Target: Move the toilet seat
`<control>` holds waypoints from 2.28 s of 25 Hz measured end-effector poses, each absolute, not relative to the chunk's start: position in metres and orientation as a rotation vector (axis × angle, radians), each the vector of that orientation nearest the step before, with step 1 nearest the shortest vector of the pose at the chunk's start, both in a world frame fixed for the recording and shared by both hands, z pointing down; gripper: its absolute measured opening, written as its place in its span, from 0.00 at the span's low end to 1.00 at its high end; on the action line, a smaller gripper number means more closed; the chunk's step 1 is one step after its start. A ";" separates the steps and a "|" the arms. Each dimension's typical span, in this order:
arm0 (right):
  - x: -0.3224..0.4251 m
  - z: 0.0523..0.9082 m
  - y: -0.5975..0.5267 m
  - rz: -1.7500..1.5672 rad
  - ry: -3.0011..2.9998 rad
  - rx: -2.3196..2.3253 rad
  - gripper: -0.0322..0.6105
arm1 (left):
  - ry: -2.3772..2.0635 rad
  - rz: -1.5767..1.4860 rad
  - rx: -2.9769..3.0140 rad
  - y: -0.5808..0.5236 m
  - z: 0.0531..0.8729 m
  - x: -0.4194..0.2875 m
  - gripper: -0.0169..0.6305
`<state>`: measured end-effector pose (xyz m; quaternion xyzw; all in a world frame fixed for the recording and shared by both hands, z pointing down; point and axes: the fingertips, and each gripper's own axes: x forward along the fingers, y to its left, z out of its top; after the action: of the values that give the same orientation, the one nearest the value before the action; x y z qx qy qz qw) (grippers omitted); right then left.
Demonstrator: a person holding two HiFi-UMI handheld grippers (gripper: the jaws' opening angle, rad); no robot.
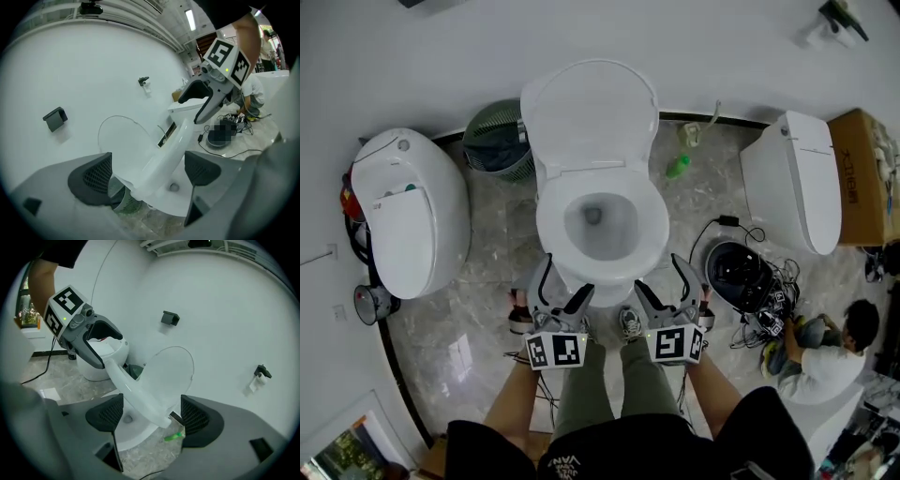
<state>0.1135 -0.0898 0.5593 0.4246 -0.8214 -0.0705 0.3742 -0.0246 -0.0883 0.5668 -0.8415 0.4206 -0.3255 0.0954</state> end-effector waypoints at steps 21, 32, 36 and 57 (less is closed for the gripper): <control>0.116 0.487 -0.196 -0.004 -2.220 1.333 0.66 | 1.449 -0.821 -2.521 -0.198 0.489 -0.041 0.78; 0.106 0.464 -0.270 0.037 -2.378 1.272 0.66 | 1.774 -0.736 -2.450 -0.258 0.470 -0.058 0.78; 0.103 0.458 -0.293 0.022 -2.418 1.268 0.66 | 1.835 -0.719 -2.416 -0.282 0.466 -0.065 0.78; 0.089 0.463 -0.401 -0.063 -2.365 1.275 0.62 | 2.067 -0.628 -2.401 -0.395 0.473 -0.084 0.78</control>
<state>0.0886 -0.4014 0.4633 0.4624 -0.8573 -0.0227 0.2251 -0.0843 -0.3947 0.4731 -0.7427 0.6393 -0.1943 -0.0439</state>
